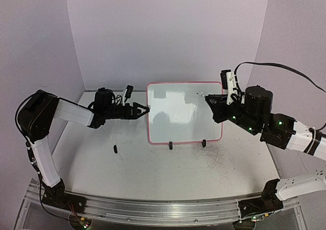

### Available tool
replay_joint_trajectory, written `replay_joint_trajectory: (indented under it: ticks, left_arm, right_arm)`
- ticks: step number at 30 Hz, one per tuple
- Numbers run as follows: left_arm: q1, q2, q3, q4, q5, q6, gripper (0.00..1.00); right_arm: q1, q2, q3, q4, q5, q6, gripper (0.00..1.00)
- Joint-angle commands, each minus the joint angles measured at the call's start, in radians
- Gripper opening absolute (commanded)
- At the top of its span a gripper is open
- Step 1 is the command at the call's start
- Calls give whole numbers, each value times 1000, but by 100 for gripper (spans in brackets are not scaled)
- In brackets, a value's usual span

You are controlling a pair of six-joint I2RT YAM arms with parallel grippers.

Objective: Write a sentence on the whiteboard
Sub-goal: Hold the whiteboard at the center of the board.

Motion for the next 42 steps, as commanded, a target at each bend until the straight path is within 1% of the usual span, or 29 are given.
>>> replay_joint_trajectory:
  ticks: [1,4,7,11,14,17,21,26,27,32,34,42]
  left_arm:
    - [41,-75,-16,19,47,-44,99]
    - [67,-82,-8,19,73,-79,100]
    - [77,-42,51,19,134,-110,97]
    - [77,33,145,19,231,-131,81]
    - [76,80,204,20,289,-129,75]
    - [76,131,252,19,311,-131,70]
    - [73,185,315,20,331,-131,65]
    - [69,254,385,26,372,-125,51]
    - [69,261,393,30,379,-126,47]
    - [62,265,384,62,415,-119,35]
    - [64,256,370,73,417,-112,30]
    - [62,236,334,79,425,-74,25]
  right_arm:
    - [3,-3,2,50,-10,-19,0]
    - [3,-3,6,52,-11,-23,0]
    - [2,3,7,65,-18,-35,0]
    - [3,61,42,78,-57,-55,0]
    - [4,108,80,89,-101,-58,0]
    - [3,150,103,117,-135,-65,0]
    - [2,209,158,133,-151,-85,0]
    - [-6,312,248,139,-211,-96,0]
    - [-11,332,264,140,-224,-98,0]
    - [-38,390,310,143,-274,-107,0]
    - [-40,408,321,143,-268,-120,0]
    - [-41,475,352,143,-262,-138,0]
